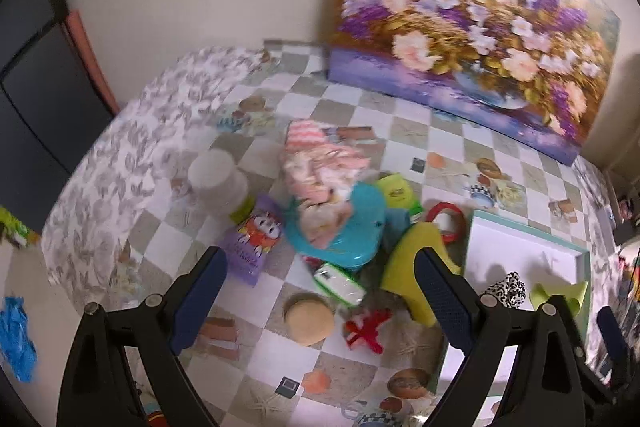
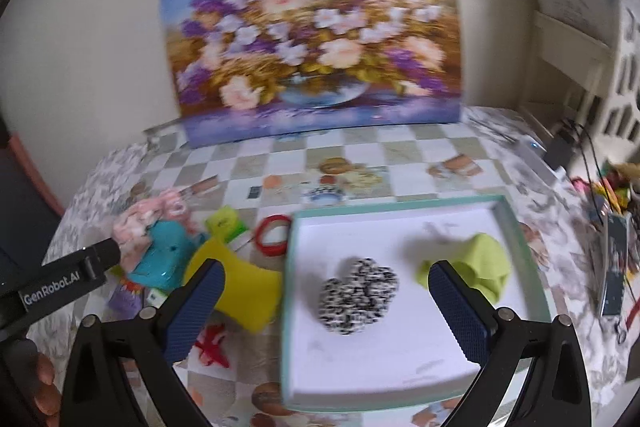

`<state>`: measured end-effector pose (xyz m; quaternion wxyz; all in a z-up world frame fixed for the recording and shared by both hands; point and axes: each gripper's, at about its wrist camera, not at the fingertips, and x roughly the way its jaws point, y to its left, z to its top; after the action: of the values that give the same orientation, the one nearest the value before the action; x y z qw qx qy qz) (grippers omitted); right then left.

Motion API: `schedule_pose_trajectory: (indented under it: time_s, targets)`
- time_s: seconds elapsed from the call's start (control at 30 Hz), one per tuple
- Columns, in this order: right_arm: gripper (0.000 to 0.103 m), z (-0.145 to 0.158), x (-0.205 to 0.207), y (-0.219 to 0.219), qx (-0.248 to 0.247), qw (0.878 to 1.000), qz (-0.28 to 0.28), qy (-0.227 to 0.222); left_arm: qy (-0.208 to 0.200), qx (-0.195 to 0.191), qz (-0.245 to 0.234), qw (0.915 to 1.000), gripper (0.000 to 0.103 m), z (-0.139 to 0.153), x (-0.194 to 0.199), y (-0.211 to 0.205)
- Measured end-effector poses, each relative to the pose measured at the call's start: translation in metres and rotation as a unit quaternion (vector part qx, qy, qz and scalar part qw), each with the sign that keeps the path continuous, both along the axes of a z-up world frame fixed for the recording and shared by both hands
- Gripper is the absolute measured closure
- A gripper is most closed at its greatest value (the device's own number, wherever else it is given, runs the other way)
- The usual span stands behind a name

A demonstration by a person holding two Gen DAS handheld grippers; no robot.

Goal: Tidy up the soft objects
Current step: 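Withdraw both open tools from the tray toward the remaining items, then grasp the tan sponge ball with the left tool while the right tool grasps the red plush toy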

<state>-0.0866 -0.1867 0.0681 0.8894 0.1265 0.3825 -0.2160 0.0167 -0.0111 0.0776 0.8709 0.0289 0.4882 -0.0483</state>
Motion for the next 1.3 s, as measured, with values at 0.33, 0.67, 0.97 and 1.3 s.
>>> schedule_pose_trajectory:
  time_s: [0.33, 0.67, 0.97, 1.3]
  targets:
    - [0.000, -0.045, 0.030, 0.038, 0.027, 0.995, 0.076, 0.055, 0.046, -0.031, 0.039, 0.9977, 0.002, -0.032, 0.013, 0.041]
    - [0.000, -0.081, 0.041, 0.045, 0.086, 0.985, 0.109, 0.103, 0.076, -0.037, 0.021, 0.9961, 0.000, -0.072, 0.016, 0.053]
    - [0.000, -0.109, 0.050, 0.070, 0.110, 0.972, 0.155, 0.141, 0.149, -0.037, 0.039, 0.9873, 0.000, -0.114, 0.021, 0.073]
    - [0.003, -0.128, 0.059, 0.080, 0.111, 0.965, 0.164, 0.172, 0.170, -0.021, 0.056, 0.9837, 0.000, -0.130, 0.023, 0.076]
